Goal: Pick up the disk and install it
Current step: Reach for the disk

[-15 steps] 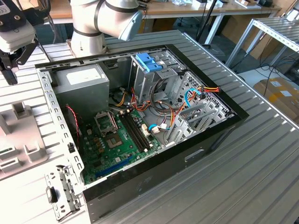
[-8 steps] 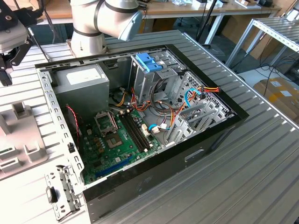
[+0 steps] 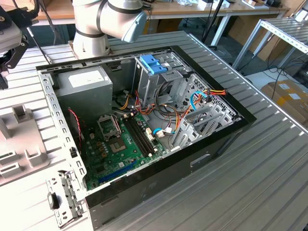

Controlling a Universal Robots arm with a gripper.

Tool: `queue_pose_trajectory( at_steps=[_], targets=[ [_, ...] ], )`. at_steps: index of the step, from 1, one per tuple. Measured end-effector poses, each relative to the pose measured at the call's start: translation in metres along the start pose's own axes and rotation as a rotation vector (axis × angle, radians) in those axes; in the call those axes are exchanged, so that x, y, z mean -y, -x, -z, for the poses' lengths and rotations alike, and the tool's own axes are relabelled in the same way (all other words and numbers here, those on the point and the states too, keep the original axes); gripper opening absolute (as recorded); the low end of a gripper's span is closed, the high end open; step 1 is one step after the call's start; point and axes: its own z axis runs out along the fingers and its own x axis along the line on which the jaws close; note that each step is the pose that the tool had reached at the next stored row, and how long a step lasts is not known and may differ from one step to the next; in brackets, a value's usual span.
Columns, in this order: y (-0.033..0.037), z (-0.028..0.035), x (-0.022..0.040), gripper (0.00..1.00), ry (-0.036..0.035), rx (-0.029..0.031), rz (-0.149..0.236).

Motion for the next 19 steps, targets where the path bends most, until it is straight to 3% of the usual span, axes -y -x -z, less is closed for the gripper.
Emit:
queue_pose_trajectory(
  at_steps=[19],
  targets=[
    [-0.0159, 0.0004, 0.0012, 0.11, 0.0000, 0.0000, 0.000]
  ],
)
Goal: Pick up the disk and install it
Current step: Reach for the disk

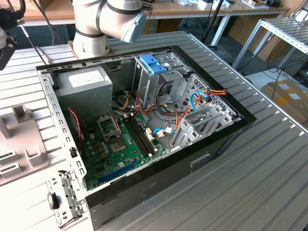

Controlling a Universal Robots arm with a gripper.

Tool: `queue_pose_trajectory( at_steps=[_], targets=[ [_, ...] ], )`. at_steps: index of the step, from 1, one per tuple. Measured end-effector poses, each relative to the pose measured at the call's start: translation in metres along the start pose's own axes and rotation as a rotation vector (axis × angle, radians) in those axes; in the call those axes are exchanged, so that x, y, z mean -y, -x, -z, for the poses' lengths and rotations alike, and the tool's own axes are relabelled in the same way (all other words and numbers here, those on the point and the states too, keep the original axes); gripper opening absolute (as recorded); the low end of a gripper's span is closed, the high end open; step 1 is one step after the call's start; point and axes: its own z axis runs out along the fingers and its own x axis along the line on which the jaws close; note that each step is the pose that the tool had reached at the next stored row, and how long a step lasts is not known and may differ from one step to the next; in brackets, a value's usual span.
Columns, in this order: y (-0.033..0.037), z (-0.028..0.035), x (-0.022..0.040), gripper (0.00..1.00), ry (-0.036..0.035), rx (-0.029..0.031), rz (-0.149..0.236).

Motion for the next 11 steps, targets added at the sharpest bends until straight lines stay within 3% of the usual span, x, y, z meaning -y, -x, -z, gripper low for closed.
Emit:
queue_pose_trajectory(
  at_steps=[11],
  targets=[
    [-0.0147, 0.0000, -0.0020, 0.11, 0.0001, 0.0000, 0.000]
  ],
)
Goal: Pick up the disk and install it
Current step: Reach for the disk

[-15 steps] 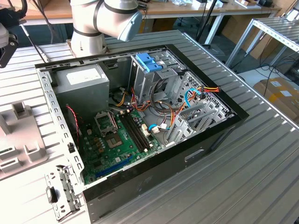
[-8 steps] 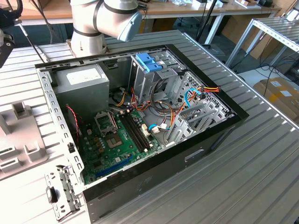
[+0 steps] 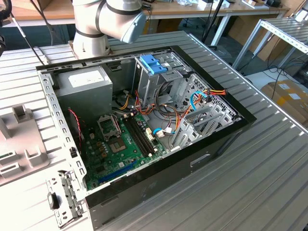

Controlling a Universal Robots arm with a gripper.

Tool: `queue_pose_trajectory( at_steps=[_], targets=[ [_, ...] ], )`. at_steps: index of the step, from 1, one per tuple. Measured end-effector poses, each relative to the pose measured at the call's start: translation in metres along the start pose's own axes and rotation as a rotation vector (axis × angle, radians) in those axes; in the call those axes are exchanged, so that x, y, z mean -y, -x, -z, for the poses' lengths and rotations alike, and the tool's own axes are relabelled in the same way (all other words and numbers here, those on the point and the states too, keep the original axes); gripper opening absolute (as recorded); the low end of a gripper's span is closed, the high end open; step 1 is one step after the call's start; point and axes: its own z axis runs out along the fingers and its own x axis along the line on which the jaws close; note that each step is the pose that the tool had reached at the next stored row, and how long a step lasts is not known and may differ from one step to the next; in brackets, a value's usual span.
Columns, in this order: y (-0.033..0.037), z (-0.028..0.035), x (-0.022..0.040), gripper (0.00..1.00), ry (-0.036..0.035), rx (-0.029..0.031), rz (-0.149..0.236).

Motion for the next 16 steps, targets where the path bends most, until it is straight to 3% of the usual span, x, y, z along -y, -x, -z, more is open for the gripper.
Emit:
queue_pose_trajectory(
  at_steps=[16],
  targets=[
    [-0.0156, 0.0000, -0.0022, 0.11, 0.0000, 0.0000, 0.000]
  ],
)
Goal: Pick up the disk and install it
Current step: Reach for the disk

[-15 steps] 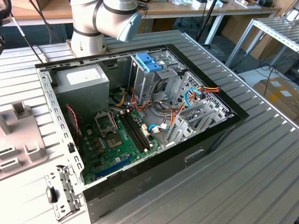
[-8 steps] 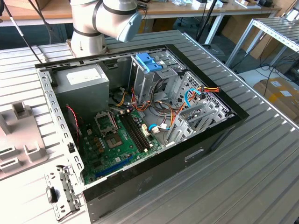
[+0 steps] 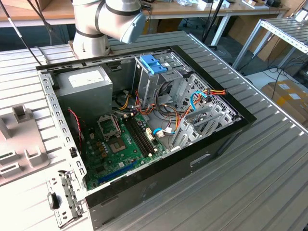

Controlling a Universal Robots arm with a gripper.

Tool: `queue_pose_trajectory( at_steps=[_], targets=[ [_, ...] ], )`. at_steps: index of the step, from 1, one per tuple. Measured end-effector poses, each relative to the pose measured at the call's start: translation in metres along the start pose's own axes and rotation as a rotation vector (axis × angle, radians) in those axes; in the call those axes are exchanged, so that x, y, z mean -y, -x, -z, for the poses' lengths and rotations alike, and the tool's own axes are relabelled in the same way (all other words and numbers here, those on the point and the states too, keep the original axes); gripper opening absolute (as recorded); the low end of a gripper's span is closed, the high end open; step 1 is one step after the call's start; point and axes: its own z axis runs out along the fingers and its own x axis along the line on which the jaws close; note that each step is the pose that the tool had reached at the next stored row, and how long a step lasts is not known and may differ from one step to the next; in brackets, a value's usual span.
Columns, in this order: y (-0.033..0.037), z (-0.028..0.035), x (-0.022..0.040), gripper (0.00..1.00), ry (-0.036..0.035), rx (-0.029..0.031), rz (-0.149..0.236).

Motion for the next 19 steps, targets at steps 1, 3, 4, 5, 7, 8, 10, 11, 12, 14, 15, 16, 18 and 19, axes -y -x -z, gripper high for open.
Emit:
queue_pose_trajectory(
  at_steps=[1, 3, 4, 5, 7, 8, 10, 11, 12, 14, 15, 16, 18, 19],
  targets=[
    [-0.0015, 0.0000, -0.0001, 0.11, 0.0000, 0.0000, 0.000],
    [-0.0031, 0.0000, -0.0002, 0.11, -0.0001, -0.0001, 0.000],
    [-0.0049, 0.0000, -0.0002, 0.11, 0.0000, 0.0000, 0.000],
    [-0.0064, 0.0000, -0.0003, 0.11, 0.0000, 0.0000, 0.000],
    [-0.0083, 0.0001, -0.0003, 0.11, -0.0001, 0.0000, 0.000],
    [-0.0090, 0.0001, -0.0003, 0.11, 0.0000, 0.0000, 0.000],
    [-0.0110, 0.0001, -0.0004, 0.11, 0.0000, 0.0000, 0.000],
    [-0.0118, 0.0001, -0.0005, 0.11, 0.0000, 0.0000, 0.000],
    [-0.0129, 0.0001, -0.0005, 0.11, 0.0000, 0.0000, 0.000],
    [-0.0149, 0.0001, -0.0005, 0.11, 0.0000, 0.0001, 0.000],
    [-0.0160, 0.0002, -0.0004, 0.11, 0.0000, 0.0000, 0.000],
    [-0.0167, 0.0001, -0.0004, 0.11, 0.0000, 0.0000, 0.000],
    [-0.0196, 0.0002, -0.0004, 0.11, -0.0001, -0.0001, 0.000],
    [-0.0203, 0.0002, -0.0004, 0.11, 0.0000, 0.0000, 0.000]
  ],
)
